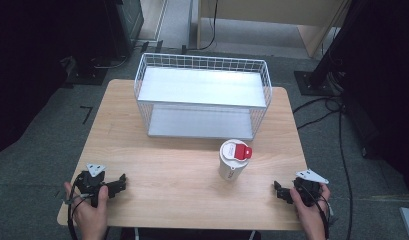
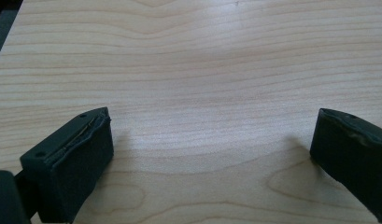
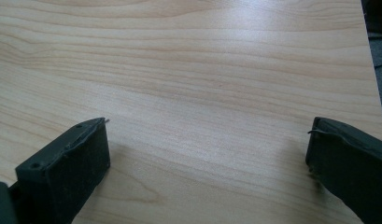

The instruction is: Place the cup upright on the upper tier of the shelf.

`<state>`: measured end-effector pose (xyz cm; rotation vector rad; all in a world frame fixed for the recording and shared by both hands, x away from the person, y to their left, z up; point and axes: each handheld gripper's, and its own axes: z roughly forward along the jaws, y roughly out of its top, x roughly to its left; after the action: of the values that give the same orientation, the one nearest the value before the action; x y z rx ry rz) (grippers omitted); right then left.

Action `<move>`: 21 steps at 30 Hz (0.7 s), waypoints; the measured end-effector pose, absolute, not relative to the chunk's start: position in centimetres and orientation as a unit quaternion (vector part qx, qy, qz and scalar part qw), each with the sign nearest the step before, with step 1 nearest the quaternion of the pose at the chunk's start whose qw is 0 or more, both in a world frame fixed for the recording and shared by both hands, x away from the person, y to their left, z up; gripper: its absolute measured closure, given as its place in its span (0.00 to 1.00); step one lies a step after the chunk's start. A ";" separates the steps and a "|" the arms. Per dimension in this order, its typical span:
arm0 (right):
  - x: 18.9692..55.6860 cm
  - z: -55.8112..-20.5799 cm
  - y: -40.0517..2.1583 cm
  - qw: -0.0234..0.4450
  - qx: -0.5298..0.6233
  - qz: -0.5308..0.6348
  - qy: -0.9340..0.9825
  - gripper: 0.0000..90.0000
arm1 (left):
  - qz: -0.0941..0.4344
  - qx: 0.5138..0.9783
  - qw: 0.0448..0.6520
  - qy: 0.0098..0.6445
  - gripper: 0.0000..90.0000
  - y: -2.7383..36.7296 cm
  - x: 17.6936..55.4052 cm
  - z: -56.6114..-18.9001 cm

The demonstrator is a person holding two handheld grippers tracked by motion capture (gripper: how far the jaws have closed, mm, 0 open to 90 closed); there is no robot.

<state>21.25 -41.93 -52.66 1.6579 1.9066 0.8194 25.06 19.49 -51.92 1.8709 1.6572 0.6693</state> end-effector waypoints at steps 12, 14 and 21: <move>20.9 -52.5 -41.6 0.245 0.614 0.301 0.687 0.00 | 0.249 0.696 0.273 0.616 0.00 19.5 25.3 -51.9; 20.8 -52.3 -41.4 0.241 0.611 0.309 0.688 0.00 | 0.249 0.695 0.273 0.617 0.00 19.4 25.3 -51.9; 20.6 -51.0 -39.7 0.243 0.591 0.323 0.698 0.00 | 0.249 0.695 0.273 0.617 0.00 19.4 25.3 -51.9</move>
<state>20.55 -39.71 -50.97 1.6158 1.9081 0.8824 25.29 19.44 -51.92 1.8704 1.6592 0.6694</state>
